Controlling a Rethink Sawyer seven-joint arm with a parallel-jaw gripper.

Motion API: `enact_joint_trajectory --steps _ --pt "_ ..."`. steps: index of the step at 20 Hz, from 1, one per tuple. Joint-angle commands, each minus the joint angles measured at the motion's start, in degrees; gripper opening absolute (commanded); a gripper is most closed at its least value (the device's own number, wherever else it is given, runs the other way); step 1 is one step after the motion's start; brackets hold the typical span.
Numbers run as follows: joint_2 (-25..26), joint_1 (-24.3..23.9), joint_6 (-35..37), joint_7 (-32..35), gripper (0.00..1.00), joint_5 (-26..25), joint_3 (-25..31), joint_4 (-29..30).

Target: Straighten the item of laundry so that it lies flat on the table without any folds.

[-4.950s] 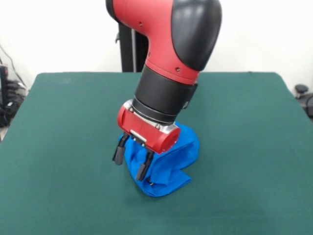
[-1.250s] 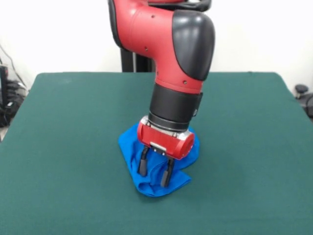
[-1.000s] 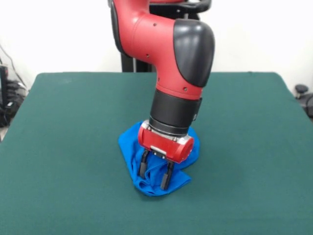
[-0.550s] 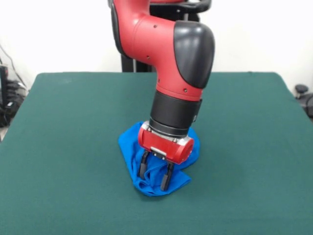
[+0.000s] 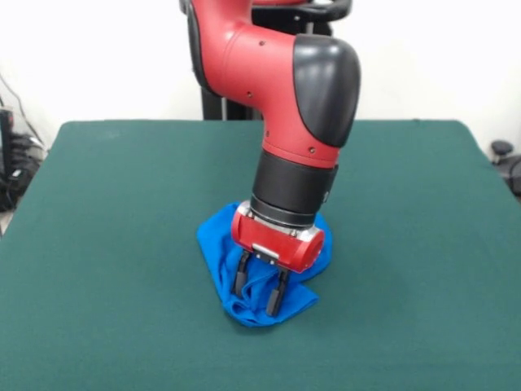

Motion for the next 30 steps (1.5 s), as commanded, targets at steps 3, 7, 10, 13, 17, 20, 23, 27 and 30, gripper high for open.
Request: enact_joint_trajectory --steps 3,7,10,13,17,20,23,27,30 --pt "4.9 1.4 1.5 10.3 0.0 0.2 3.2 -0.2" --pt "4.9 1.4 1.5 10.4 0.0 0.3 2.9 -0.2" --pt "4.9 1.5 1.5 10.4 0.0 0.4 2.6 -0.2" --pt "5.0 1.7 2.0 10.3 0.0 0.8 2.2 -0.5" --pt "4.7 1.2 1.7 10.4 0.0 0.4 2.3 0.0" --pt "4.3 1.8 2.2 10.8 0.0 0.9 1.6 0.7" --pt "3.5 2.8 3.3 11.1 0.0 1.3 0.7 1.9" --pt "1.5 3.2 3.2 11.8 0.0 0.3 0.4 5.1" --pt "-0.6 1.2 0.4 12.7 0.0 -2.4 2.4 8.9"
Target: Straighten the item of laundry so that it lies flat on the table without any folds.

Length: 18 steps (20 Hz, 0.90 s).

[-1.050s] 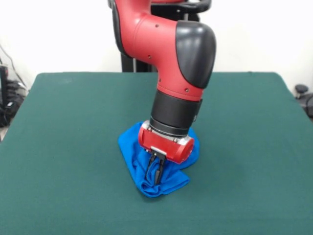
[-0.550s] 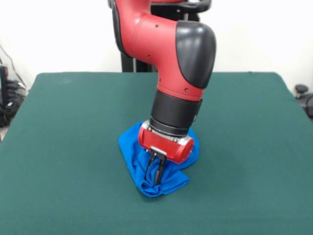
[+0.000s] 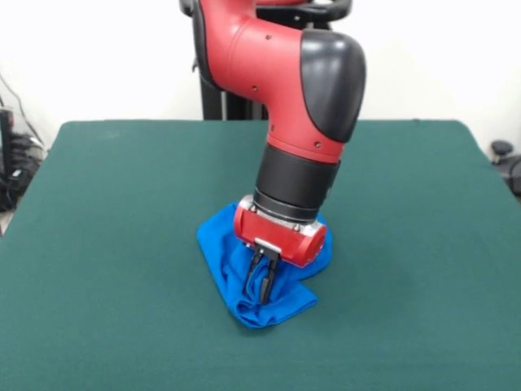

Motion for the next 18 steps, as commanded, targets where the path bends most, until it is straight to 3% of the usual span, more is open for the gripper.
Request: enact_joint_trajectory --steps 1,18 --pt "-0.8 -0.6 0.1 12.9 0.0 -2.7 4.3 9.3" --pt "-4.7 -4.2 -3.8 15.3 0.0 -6.6 7.7 15.8"
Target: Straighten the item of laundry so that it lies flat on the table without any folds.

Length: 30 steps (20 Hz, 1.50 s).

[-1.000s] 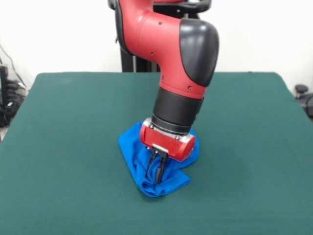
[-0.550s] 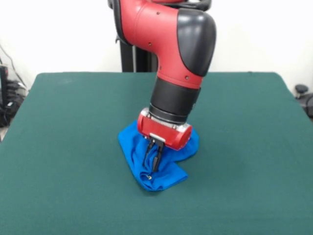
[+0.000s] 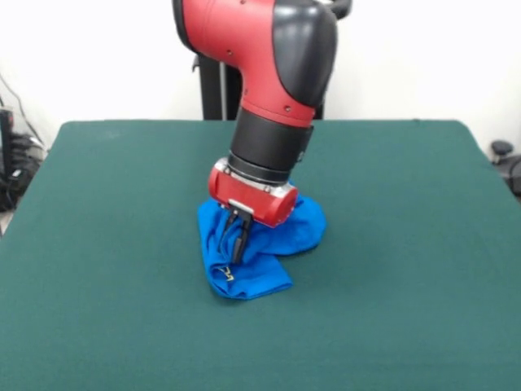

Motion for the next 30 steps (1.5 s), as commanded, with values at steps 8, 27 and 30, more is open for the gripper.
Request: enact_joint_trajectory --steps 8,27,30 --pt "-0.7 -1.4 -2.0 15.4 0.0 -2.1 8.4 9.2" --pt "-3.5 -0.2 1.1 14.8 1.0 -0.1 7.6 11.4" --pt "-4.4 -0.5 2.0 14.3 1.0 -0.4 7.7 11.8"
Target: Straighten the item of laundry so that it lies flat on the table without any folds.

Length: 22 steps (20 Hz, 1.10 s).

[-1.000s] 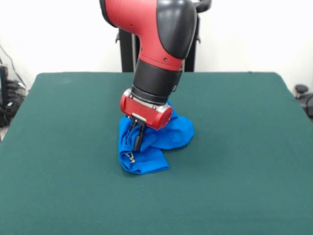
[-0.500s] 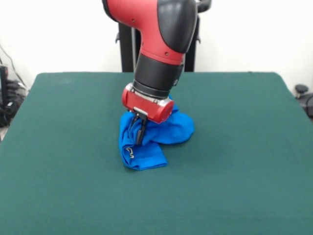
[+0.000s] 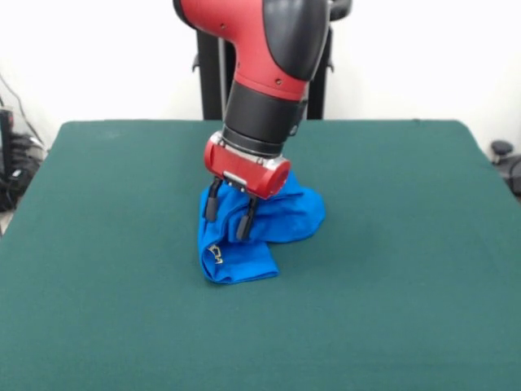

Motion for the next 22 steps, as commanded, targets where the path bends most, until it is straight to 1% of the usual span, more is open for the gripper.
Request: enact_joint_trajectory --steps 1,7,8,11,14,22 --pt "-0.4 0.7 3.4 14.1 1.0 0.4 7.1 5.2" --pt "-1.4 0.9 5.0 13.5 1.0 0.9 6.5 5.3" --pt "-0.9 0.8 3.2 14.1 1.0 0.7 6.9 5.3" --pt "0.4 -1.6 1.1 14.4 1.0 -0.8 9.7 5.2" --pt "2.2 -2.1 -0.5 14.6 1.0 -1.0 10.6 4.4" --pt "4.3 -3.4 -4.0 15.2 1.0 -2.2 12.5 3.9"
